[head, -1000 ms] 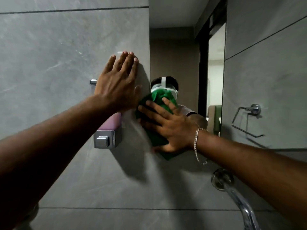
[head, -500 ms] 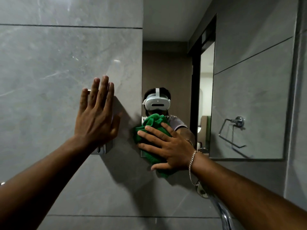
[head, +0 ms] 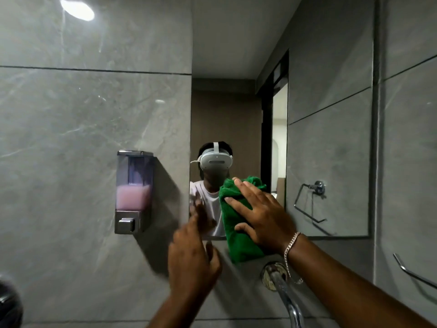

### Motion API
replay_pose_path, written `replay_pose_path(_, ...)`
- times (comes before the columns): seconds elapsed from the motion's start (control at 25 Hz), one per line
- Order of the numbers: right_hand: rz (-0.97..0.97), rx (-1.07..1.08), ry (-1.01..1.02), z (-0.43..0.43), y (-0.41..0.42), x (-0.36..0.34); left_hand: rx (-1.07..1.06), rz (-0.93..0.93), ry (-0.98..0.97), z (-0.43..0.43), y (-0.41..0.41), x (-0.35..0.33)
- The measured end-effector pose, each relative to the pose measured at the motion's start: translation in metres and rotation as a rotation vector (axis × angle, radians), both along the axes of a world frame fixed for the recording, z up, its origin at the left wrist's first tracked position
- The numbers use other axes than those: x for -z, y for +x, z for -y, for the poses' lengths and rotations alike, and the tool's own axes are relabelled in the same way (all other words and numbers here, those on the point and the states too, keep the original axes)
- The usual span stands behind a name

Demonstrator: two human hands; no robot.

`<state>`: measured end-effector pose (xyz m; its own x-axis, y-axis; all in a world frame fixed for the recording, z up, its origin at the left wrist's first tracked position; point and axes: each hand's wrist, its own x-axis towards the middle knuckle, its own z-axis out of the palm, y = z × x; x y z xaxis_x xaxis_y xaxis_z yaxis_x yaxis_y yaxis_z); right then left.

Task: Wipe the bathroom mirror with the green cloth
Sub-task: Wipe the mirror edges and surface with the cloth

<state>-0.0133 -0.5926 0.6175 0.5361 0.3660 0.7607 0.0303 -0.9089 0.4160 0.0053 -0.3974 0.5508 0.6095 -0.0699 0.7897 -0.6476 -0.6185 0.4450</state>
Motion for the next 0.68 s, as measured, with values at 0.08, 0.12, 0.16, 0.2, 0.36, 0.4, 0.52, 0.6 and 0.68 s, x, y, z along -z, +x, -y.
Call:
replay_pose_path(0.08, 0.016, 0.004, 0.113, -0.008, -0.002, 0.003, 0.138, -0.27, -0.128, 0.02, -0.005, 0.013)
replay_pose_path(0.12, 0.018, 0.003, 0.18, -0.012, -0.003, 0.007, 0.214, -0.304, -0.144, 0.029, -0.007, 0.016)
replay_pose_path(0.16, 0.024, 0.0, 0.251, -0.015, -0.003, 0.011, 0.288, -0.305, -0.162, 0.036, -0.009, 0.017)
replay_pose_path(0.2, 0.022, -0.017, 0.333, -0.018, -0.004, 0.017, 0.348, -0.307, -0.195, 0.043, -0.011, 0.016)
replay_pose_path(0.36, -0.046, -0.256, 0.807, -0.035, -0.01, 0.035, 0.443, -0.536, -0.42, 0.04, -0.009, 0.011)
replay_pose_path(0.4, -0.041, -0.316, 0.9, -0.04, -0.015, 0.04, 0.501, -0.61, -0.479, 0.033, -0.008, 0.011)
replay_pose_path(0.52, -0.059, -0.49, 1.145, -0.066, -0.038, 0.051, 0.627, -0.679, -0.532, -0.01, -0.016, 0.009)
replay_pose_path(0.6, -0.215, -0.615, 1.362, -0.089, -0.05, 0.056, 0.692, -0.644, -0.484, -0.048, -0.026, 0.007)
replay_pose_path(0.68, -0.435, -0.738, 1.578, -0.121, -0.055, 0.061, 0.791, -0.633, -0.41, -0.093, -0.031, 0.011)
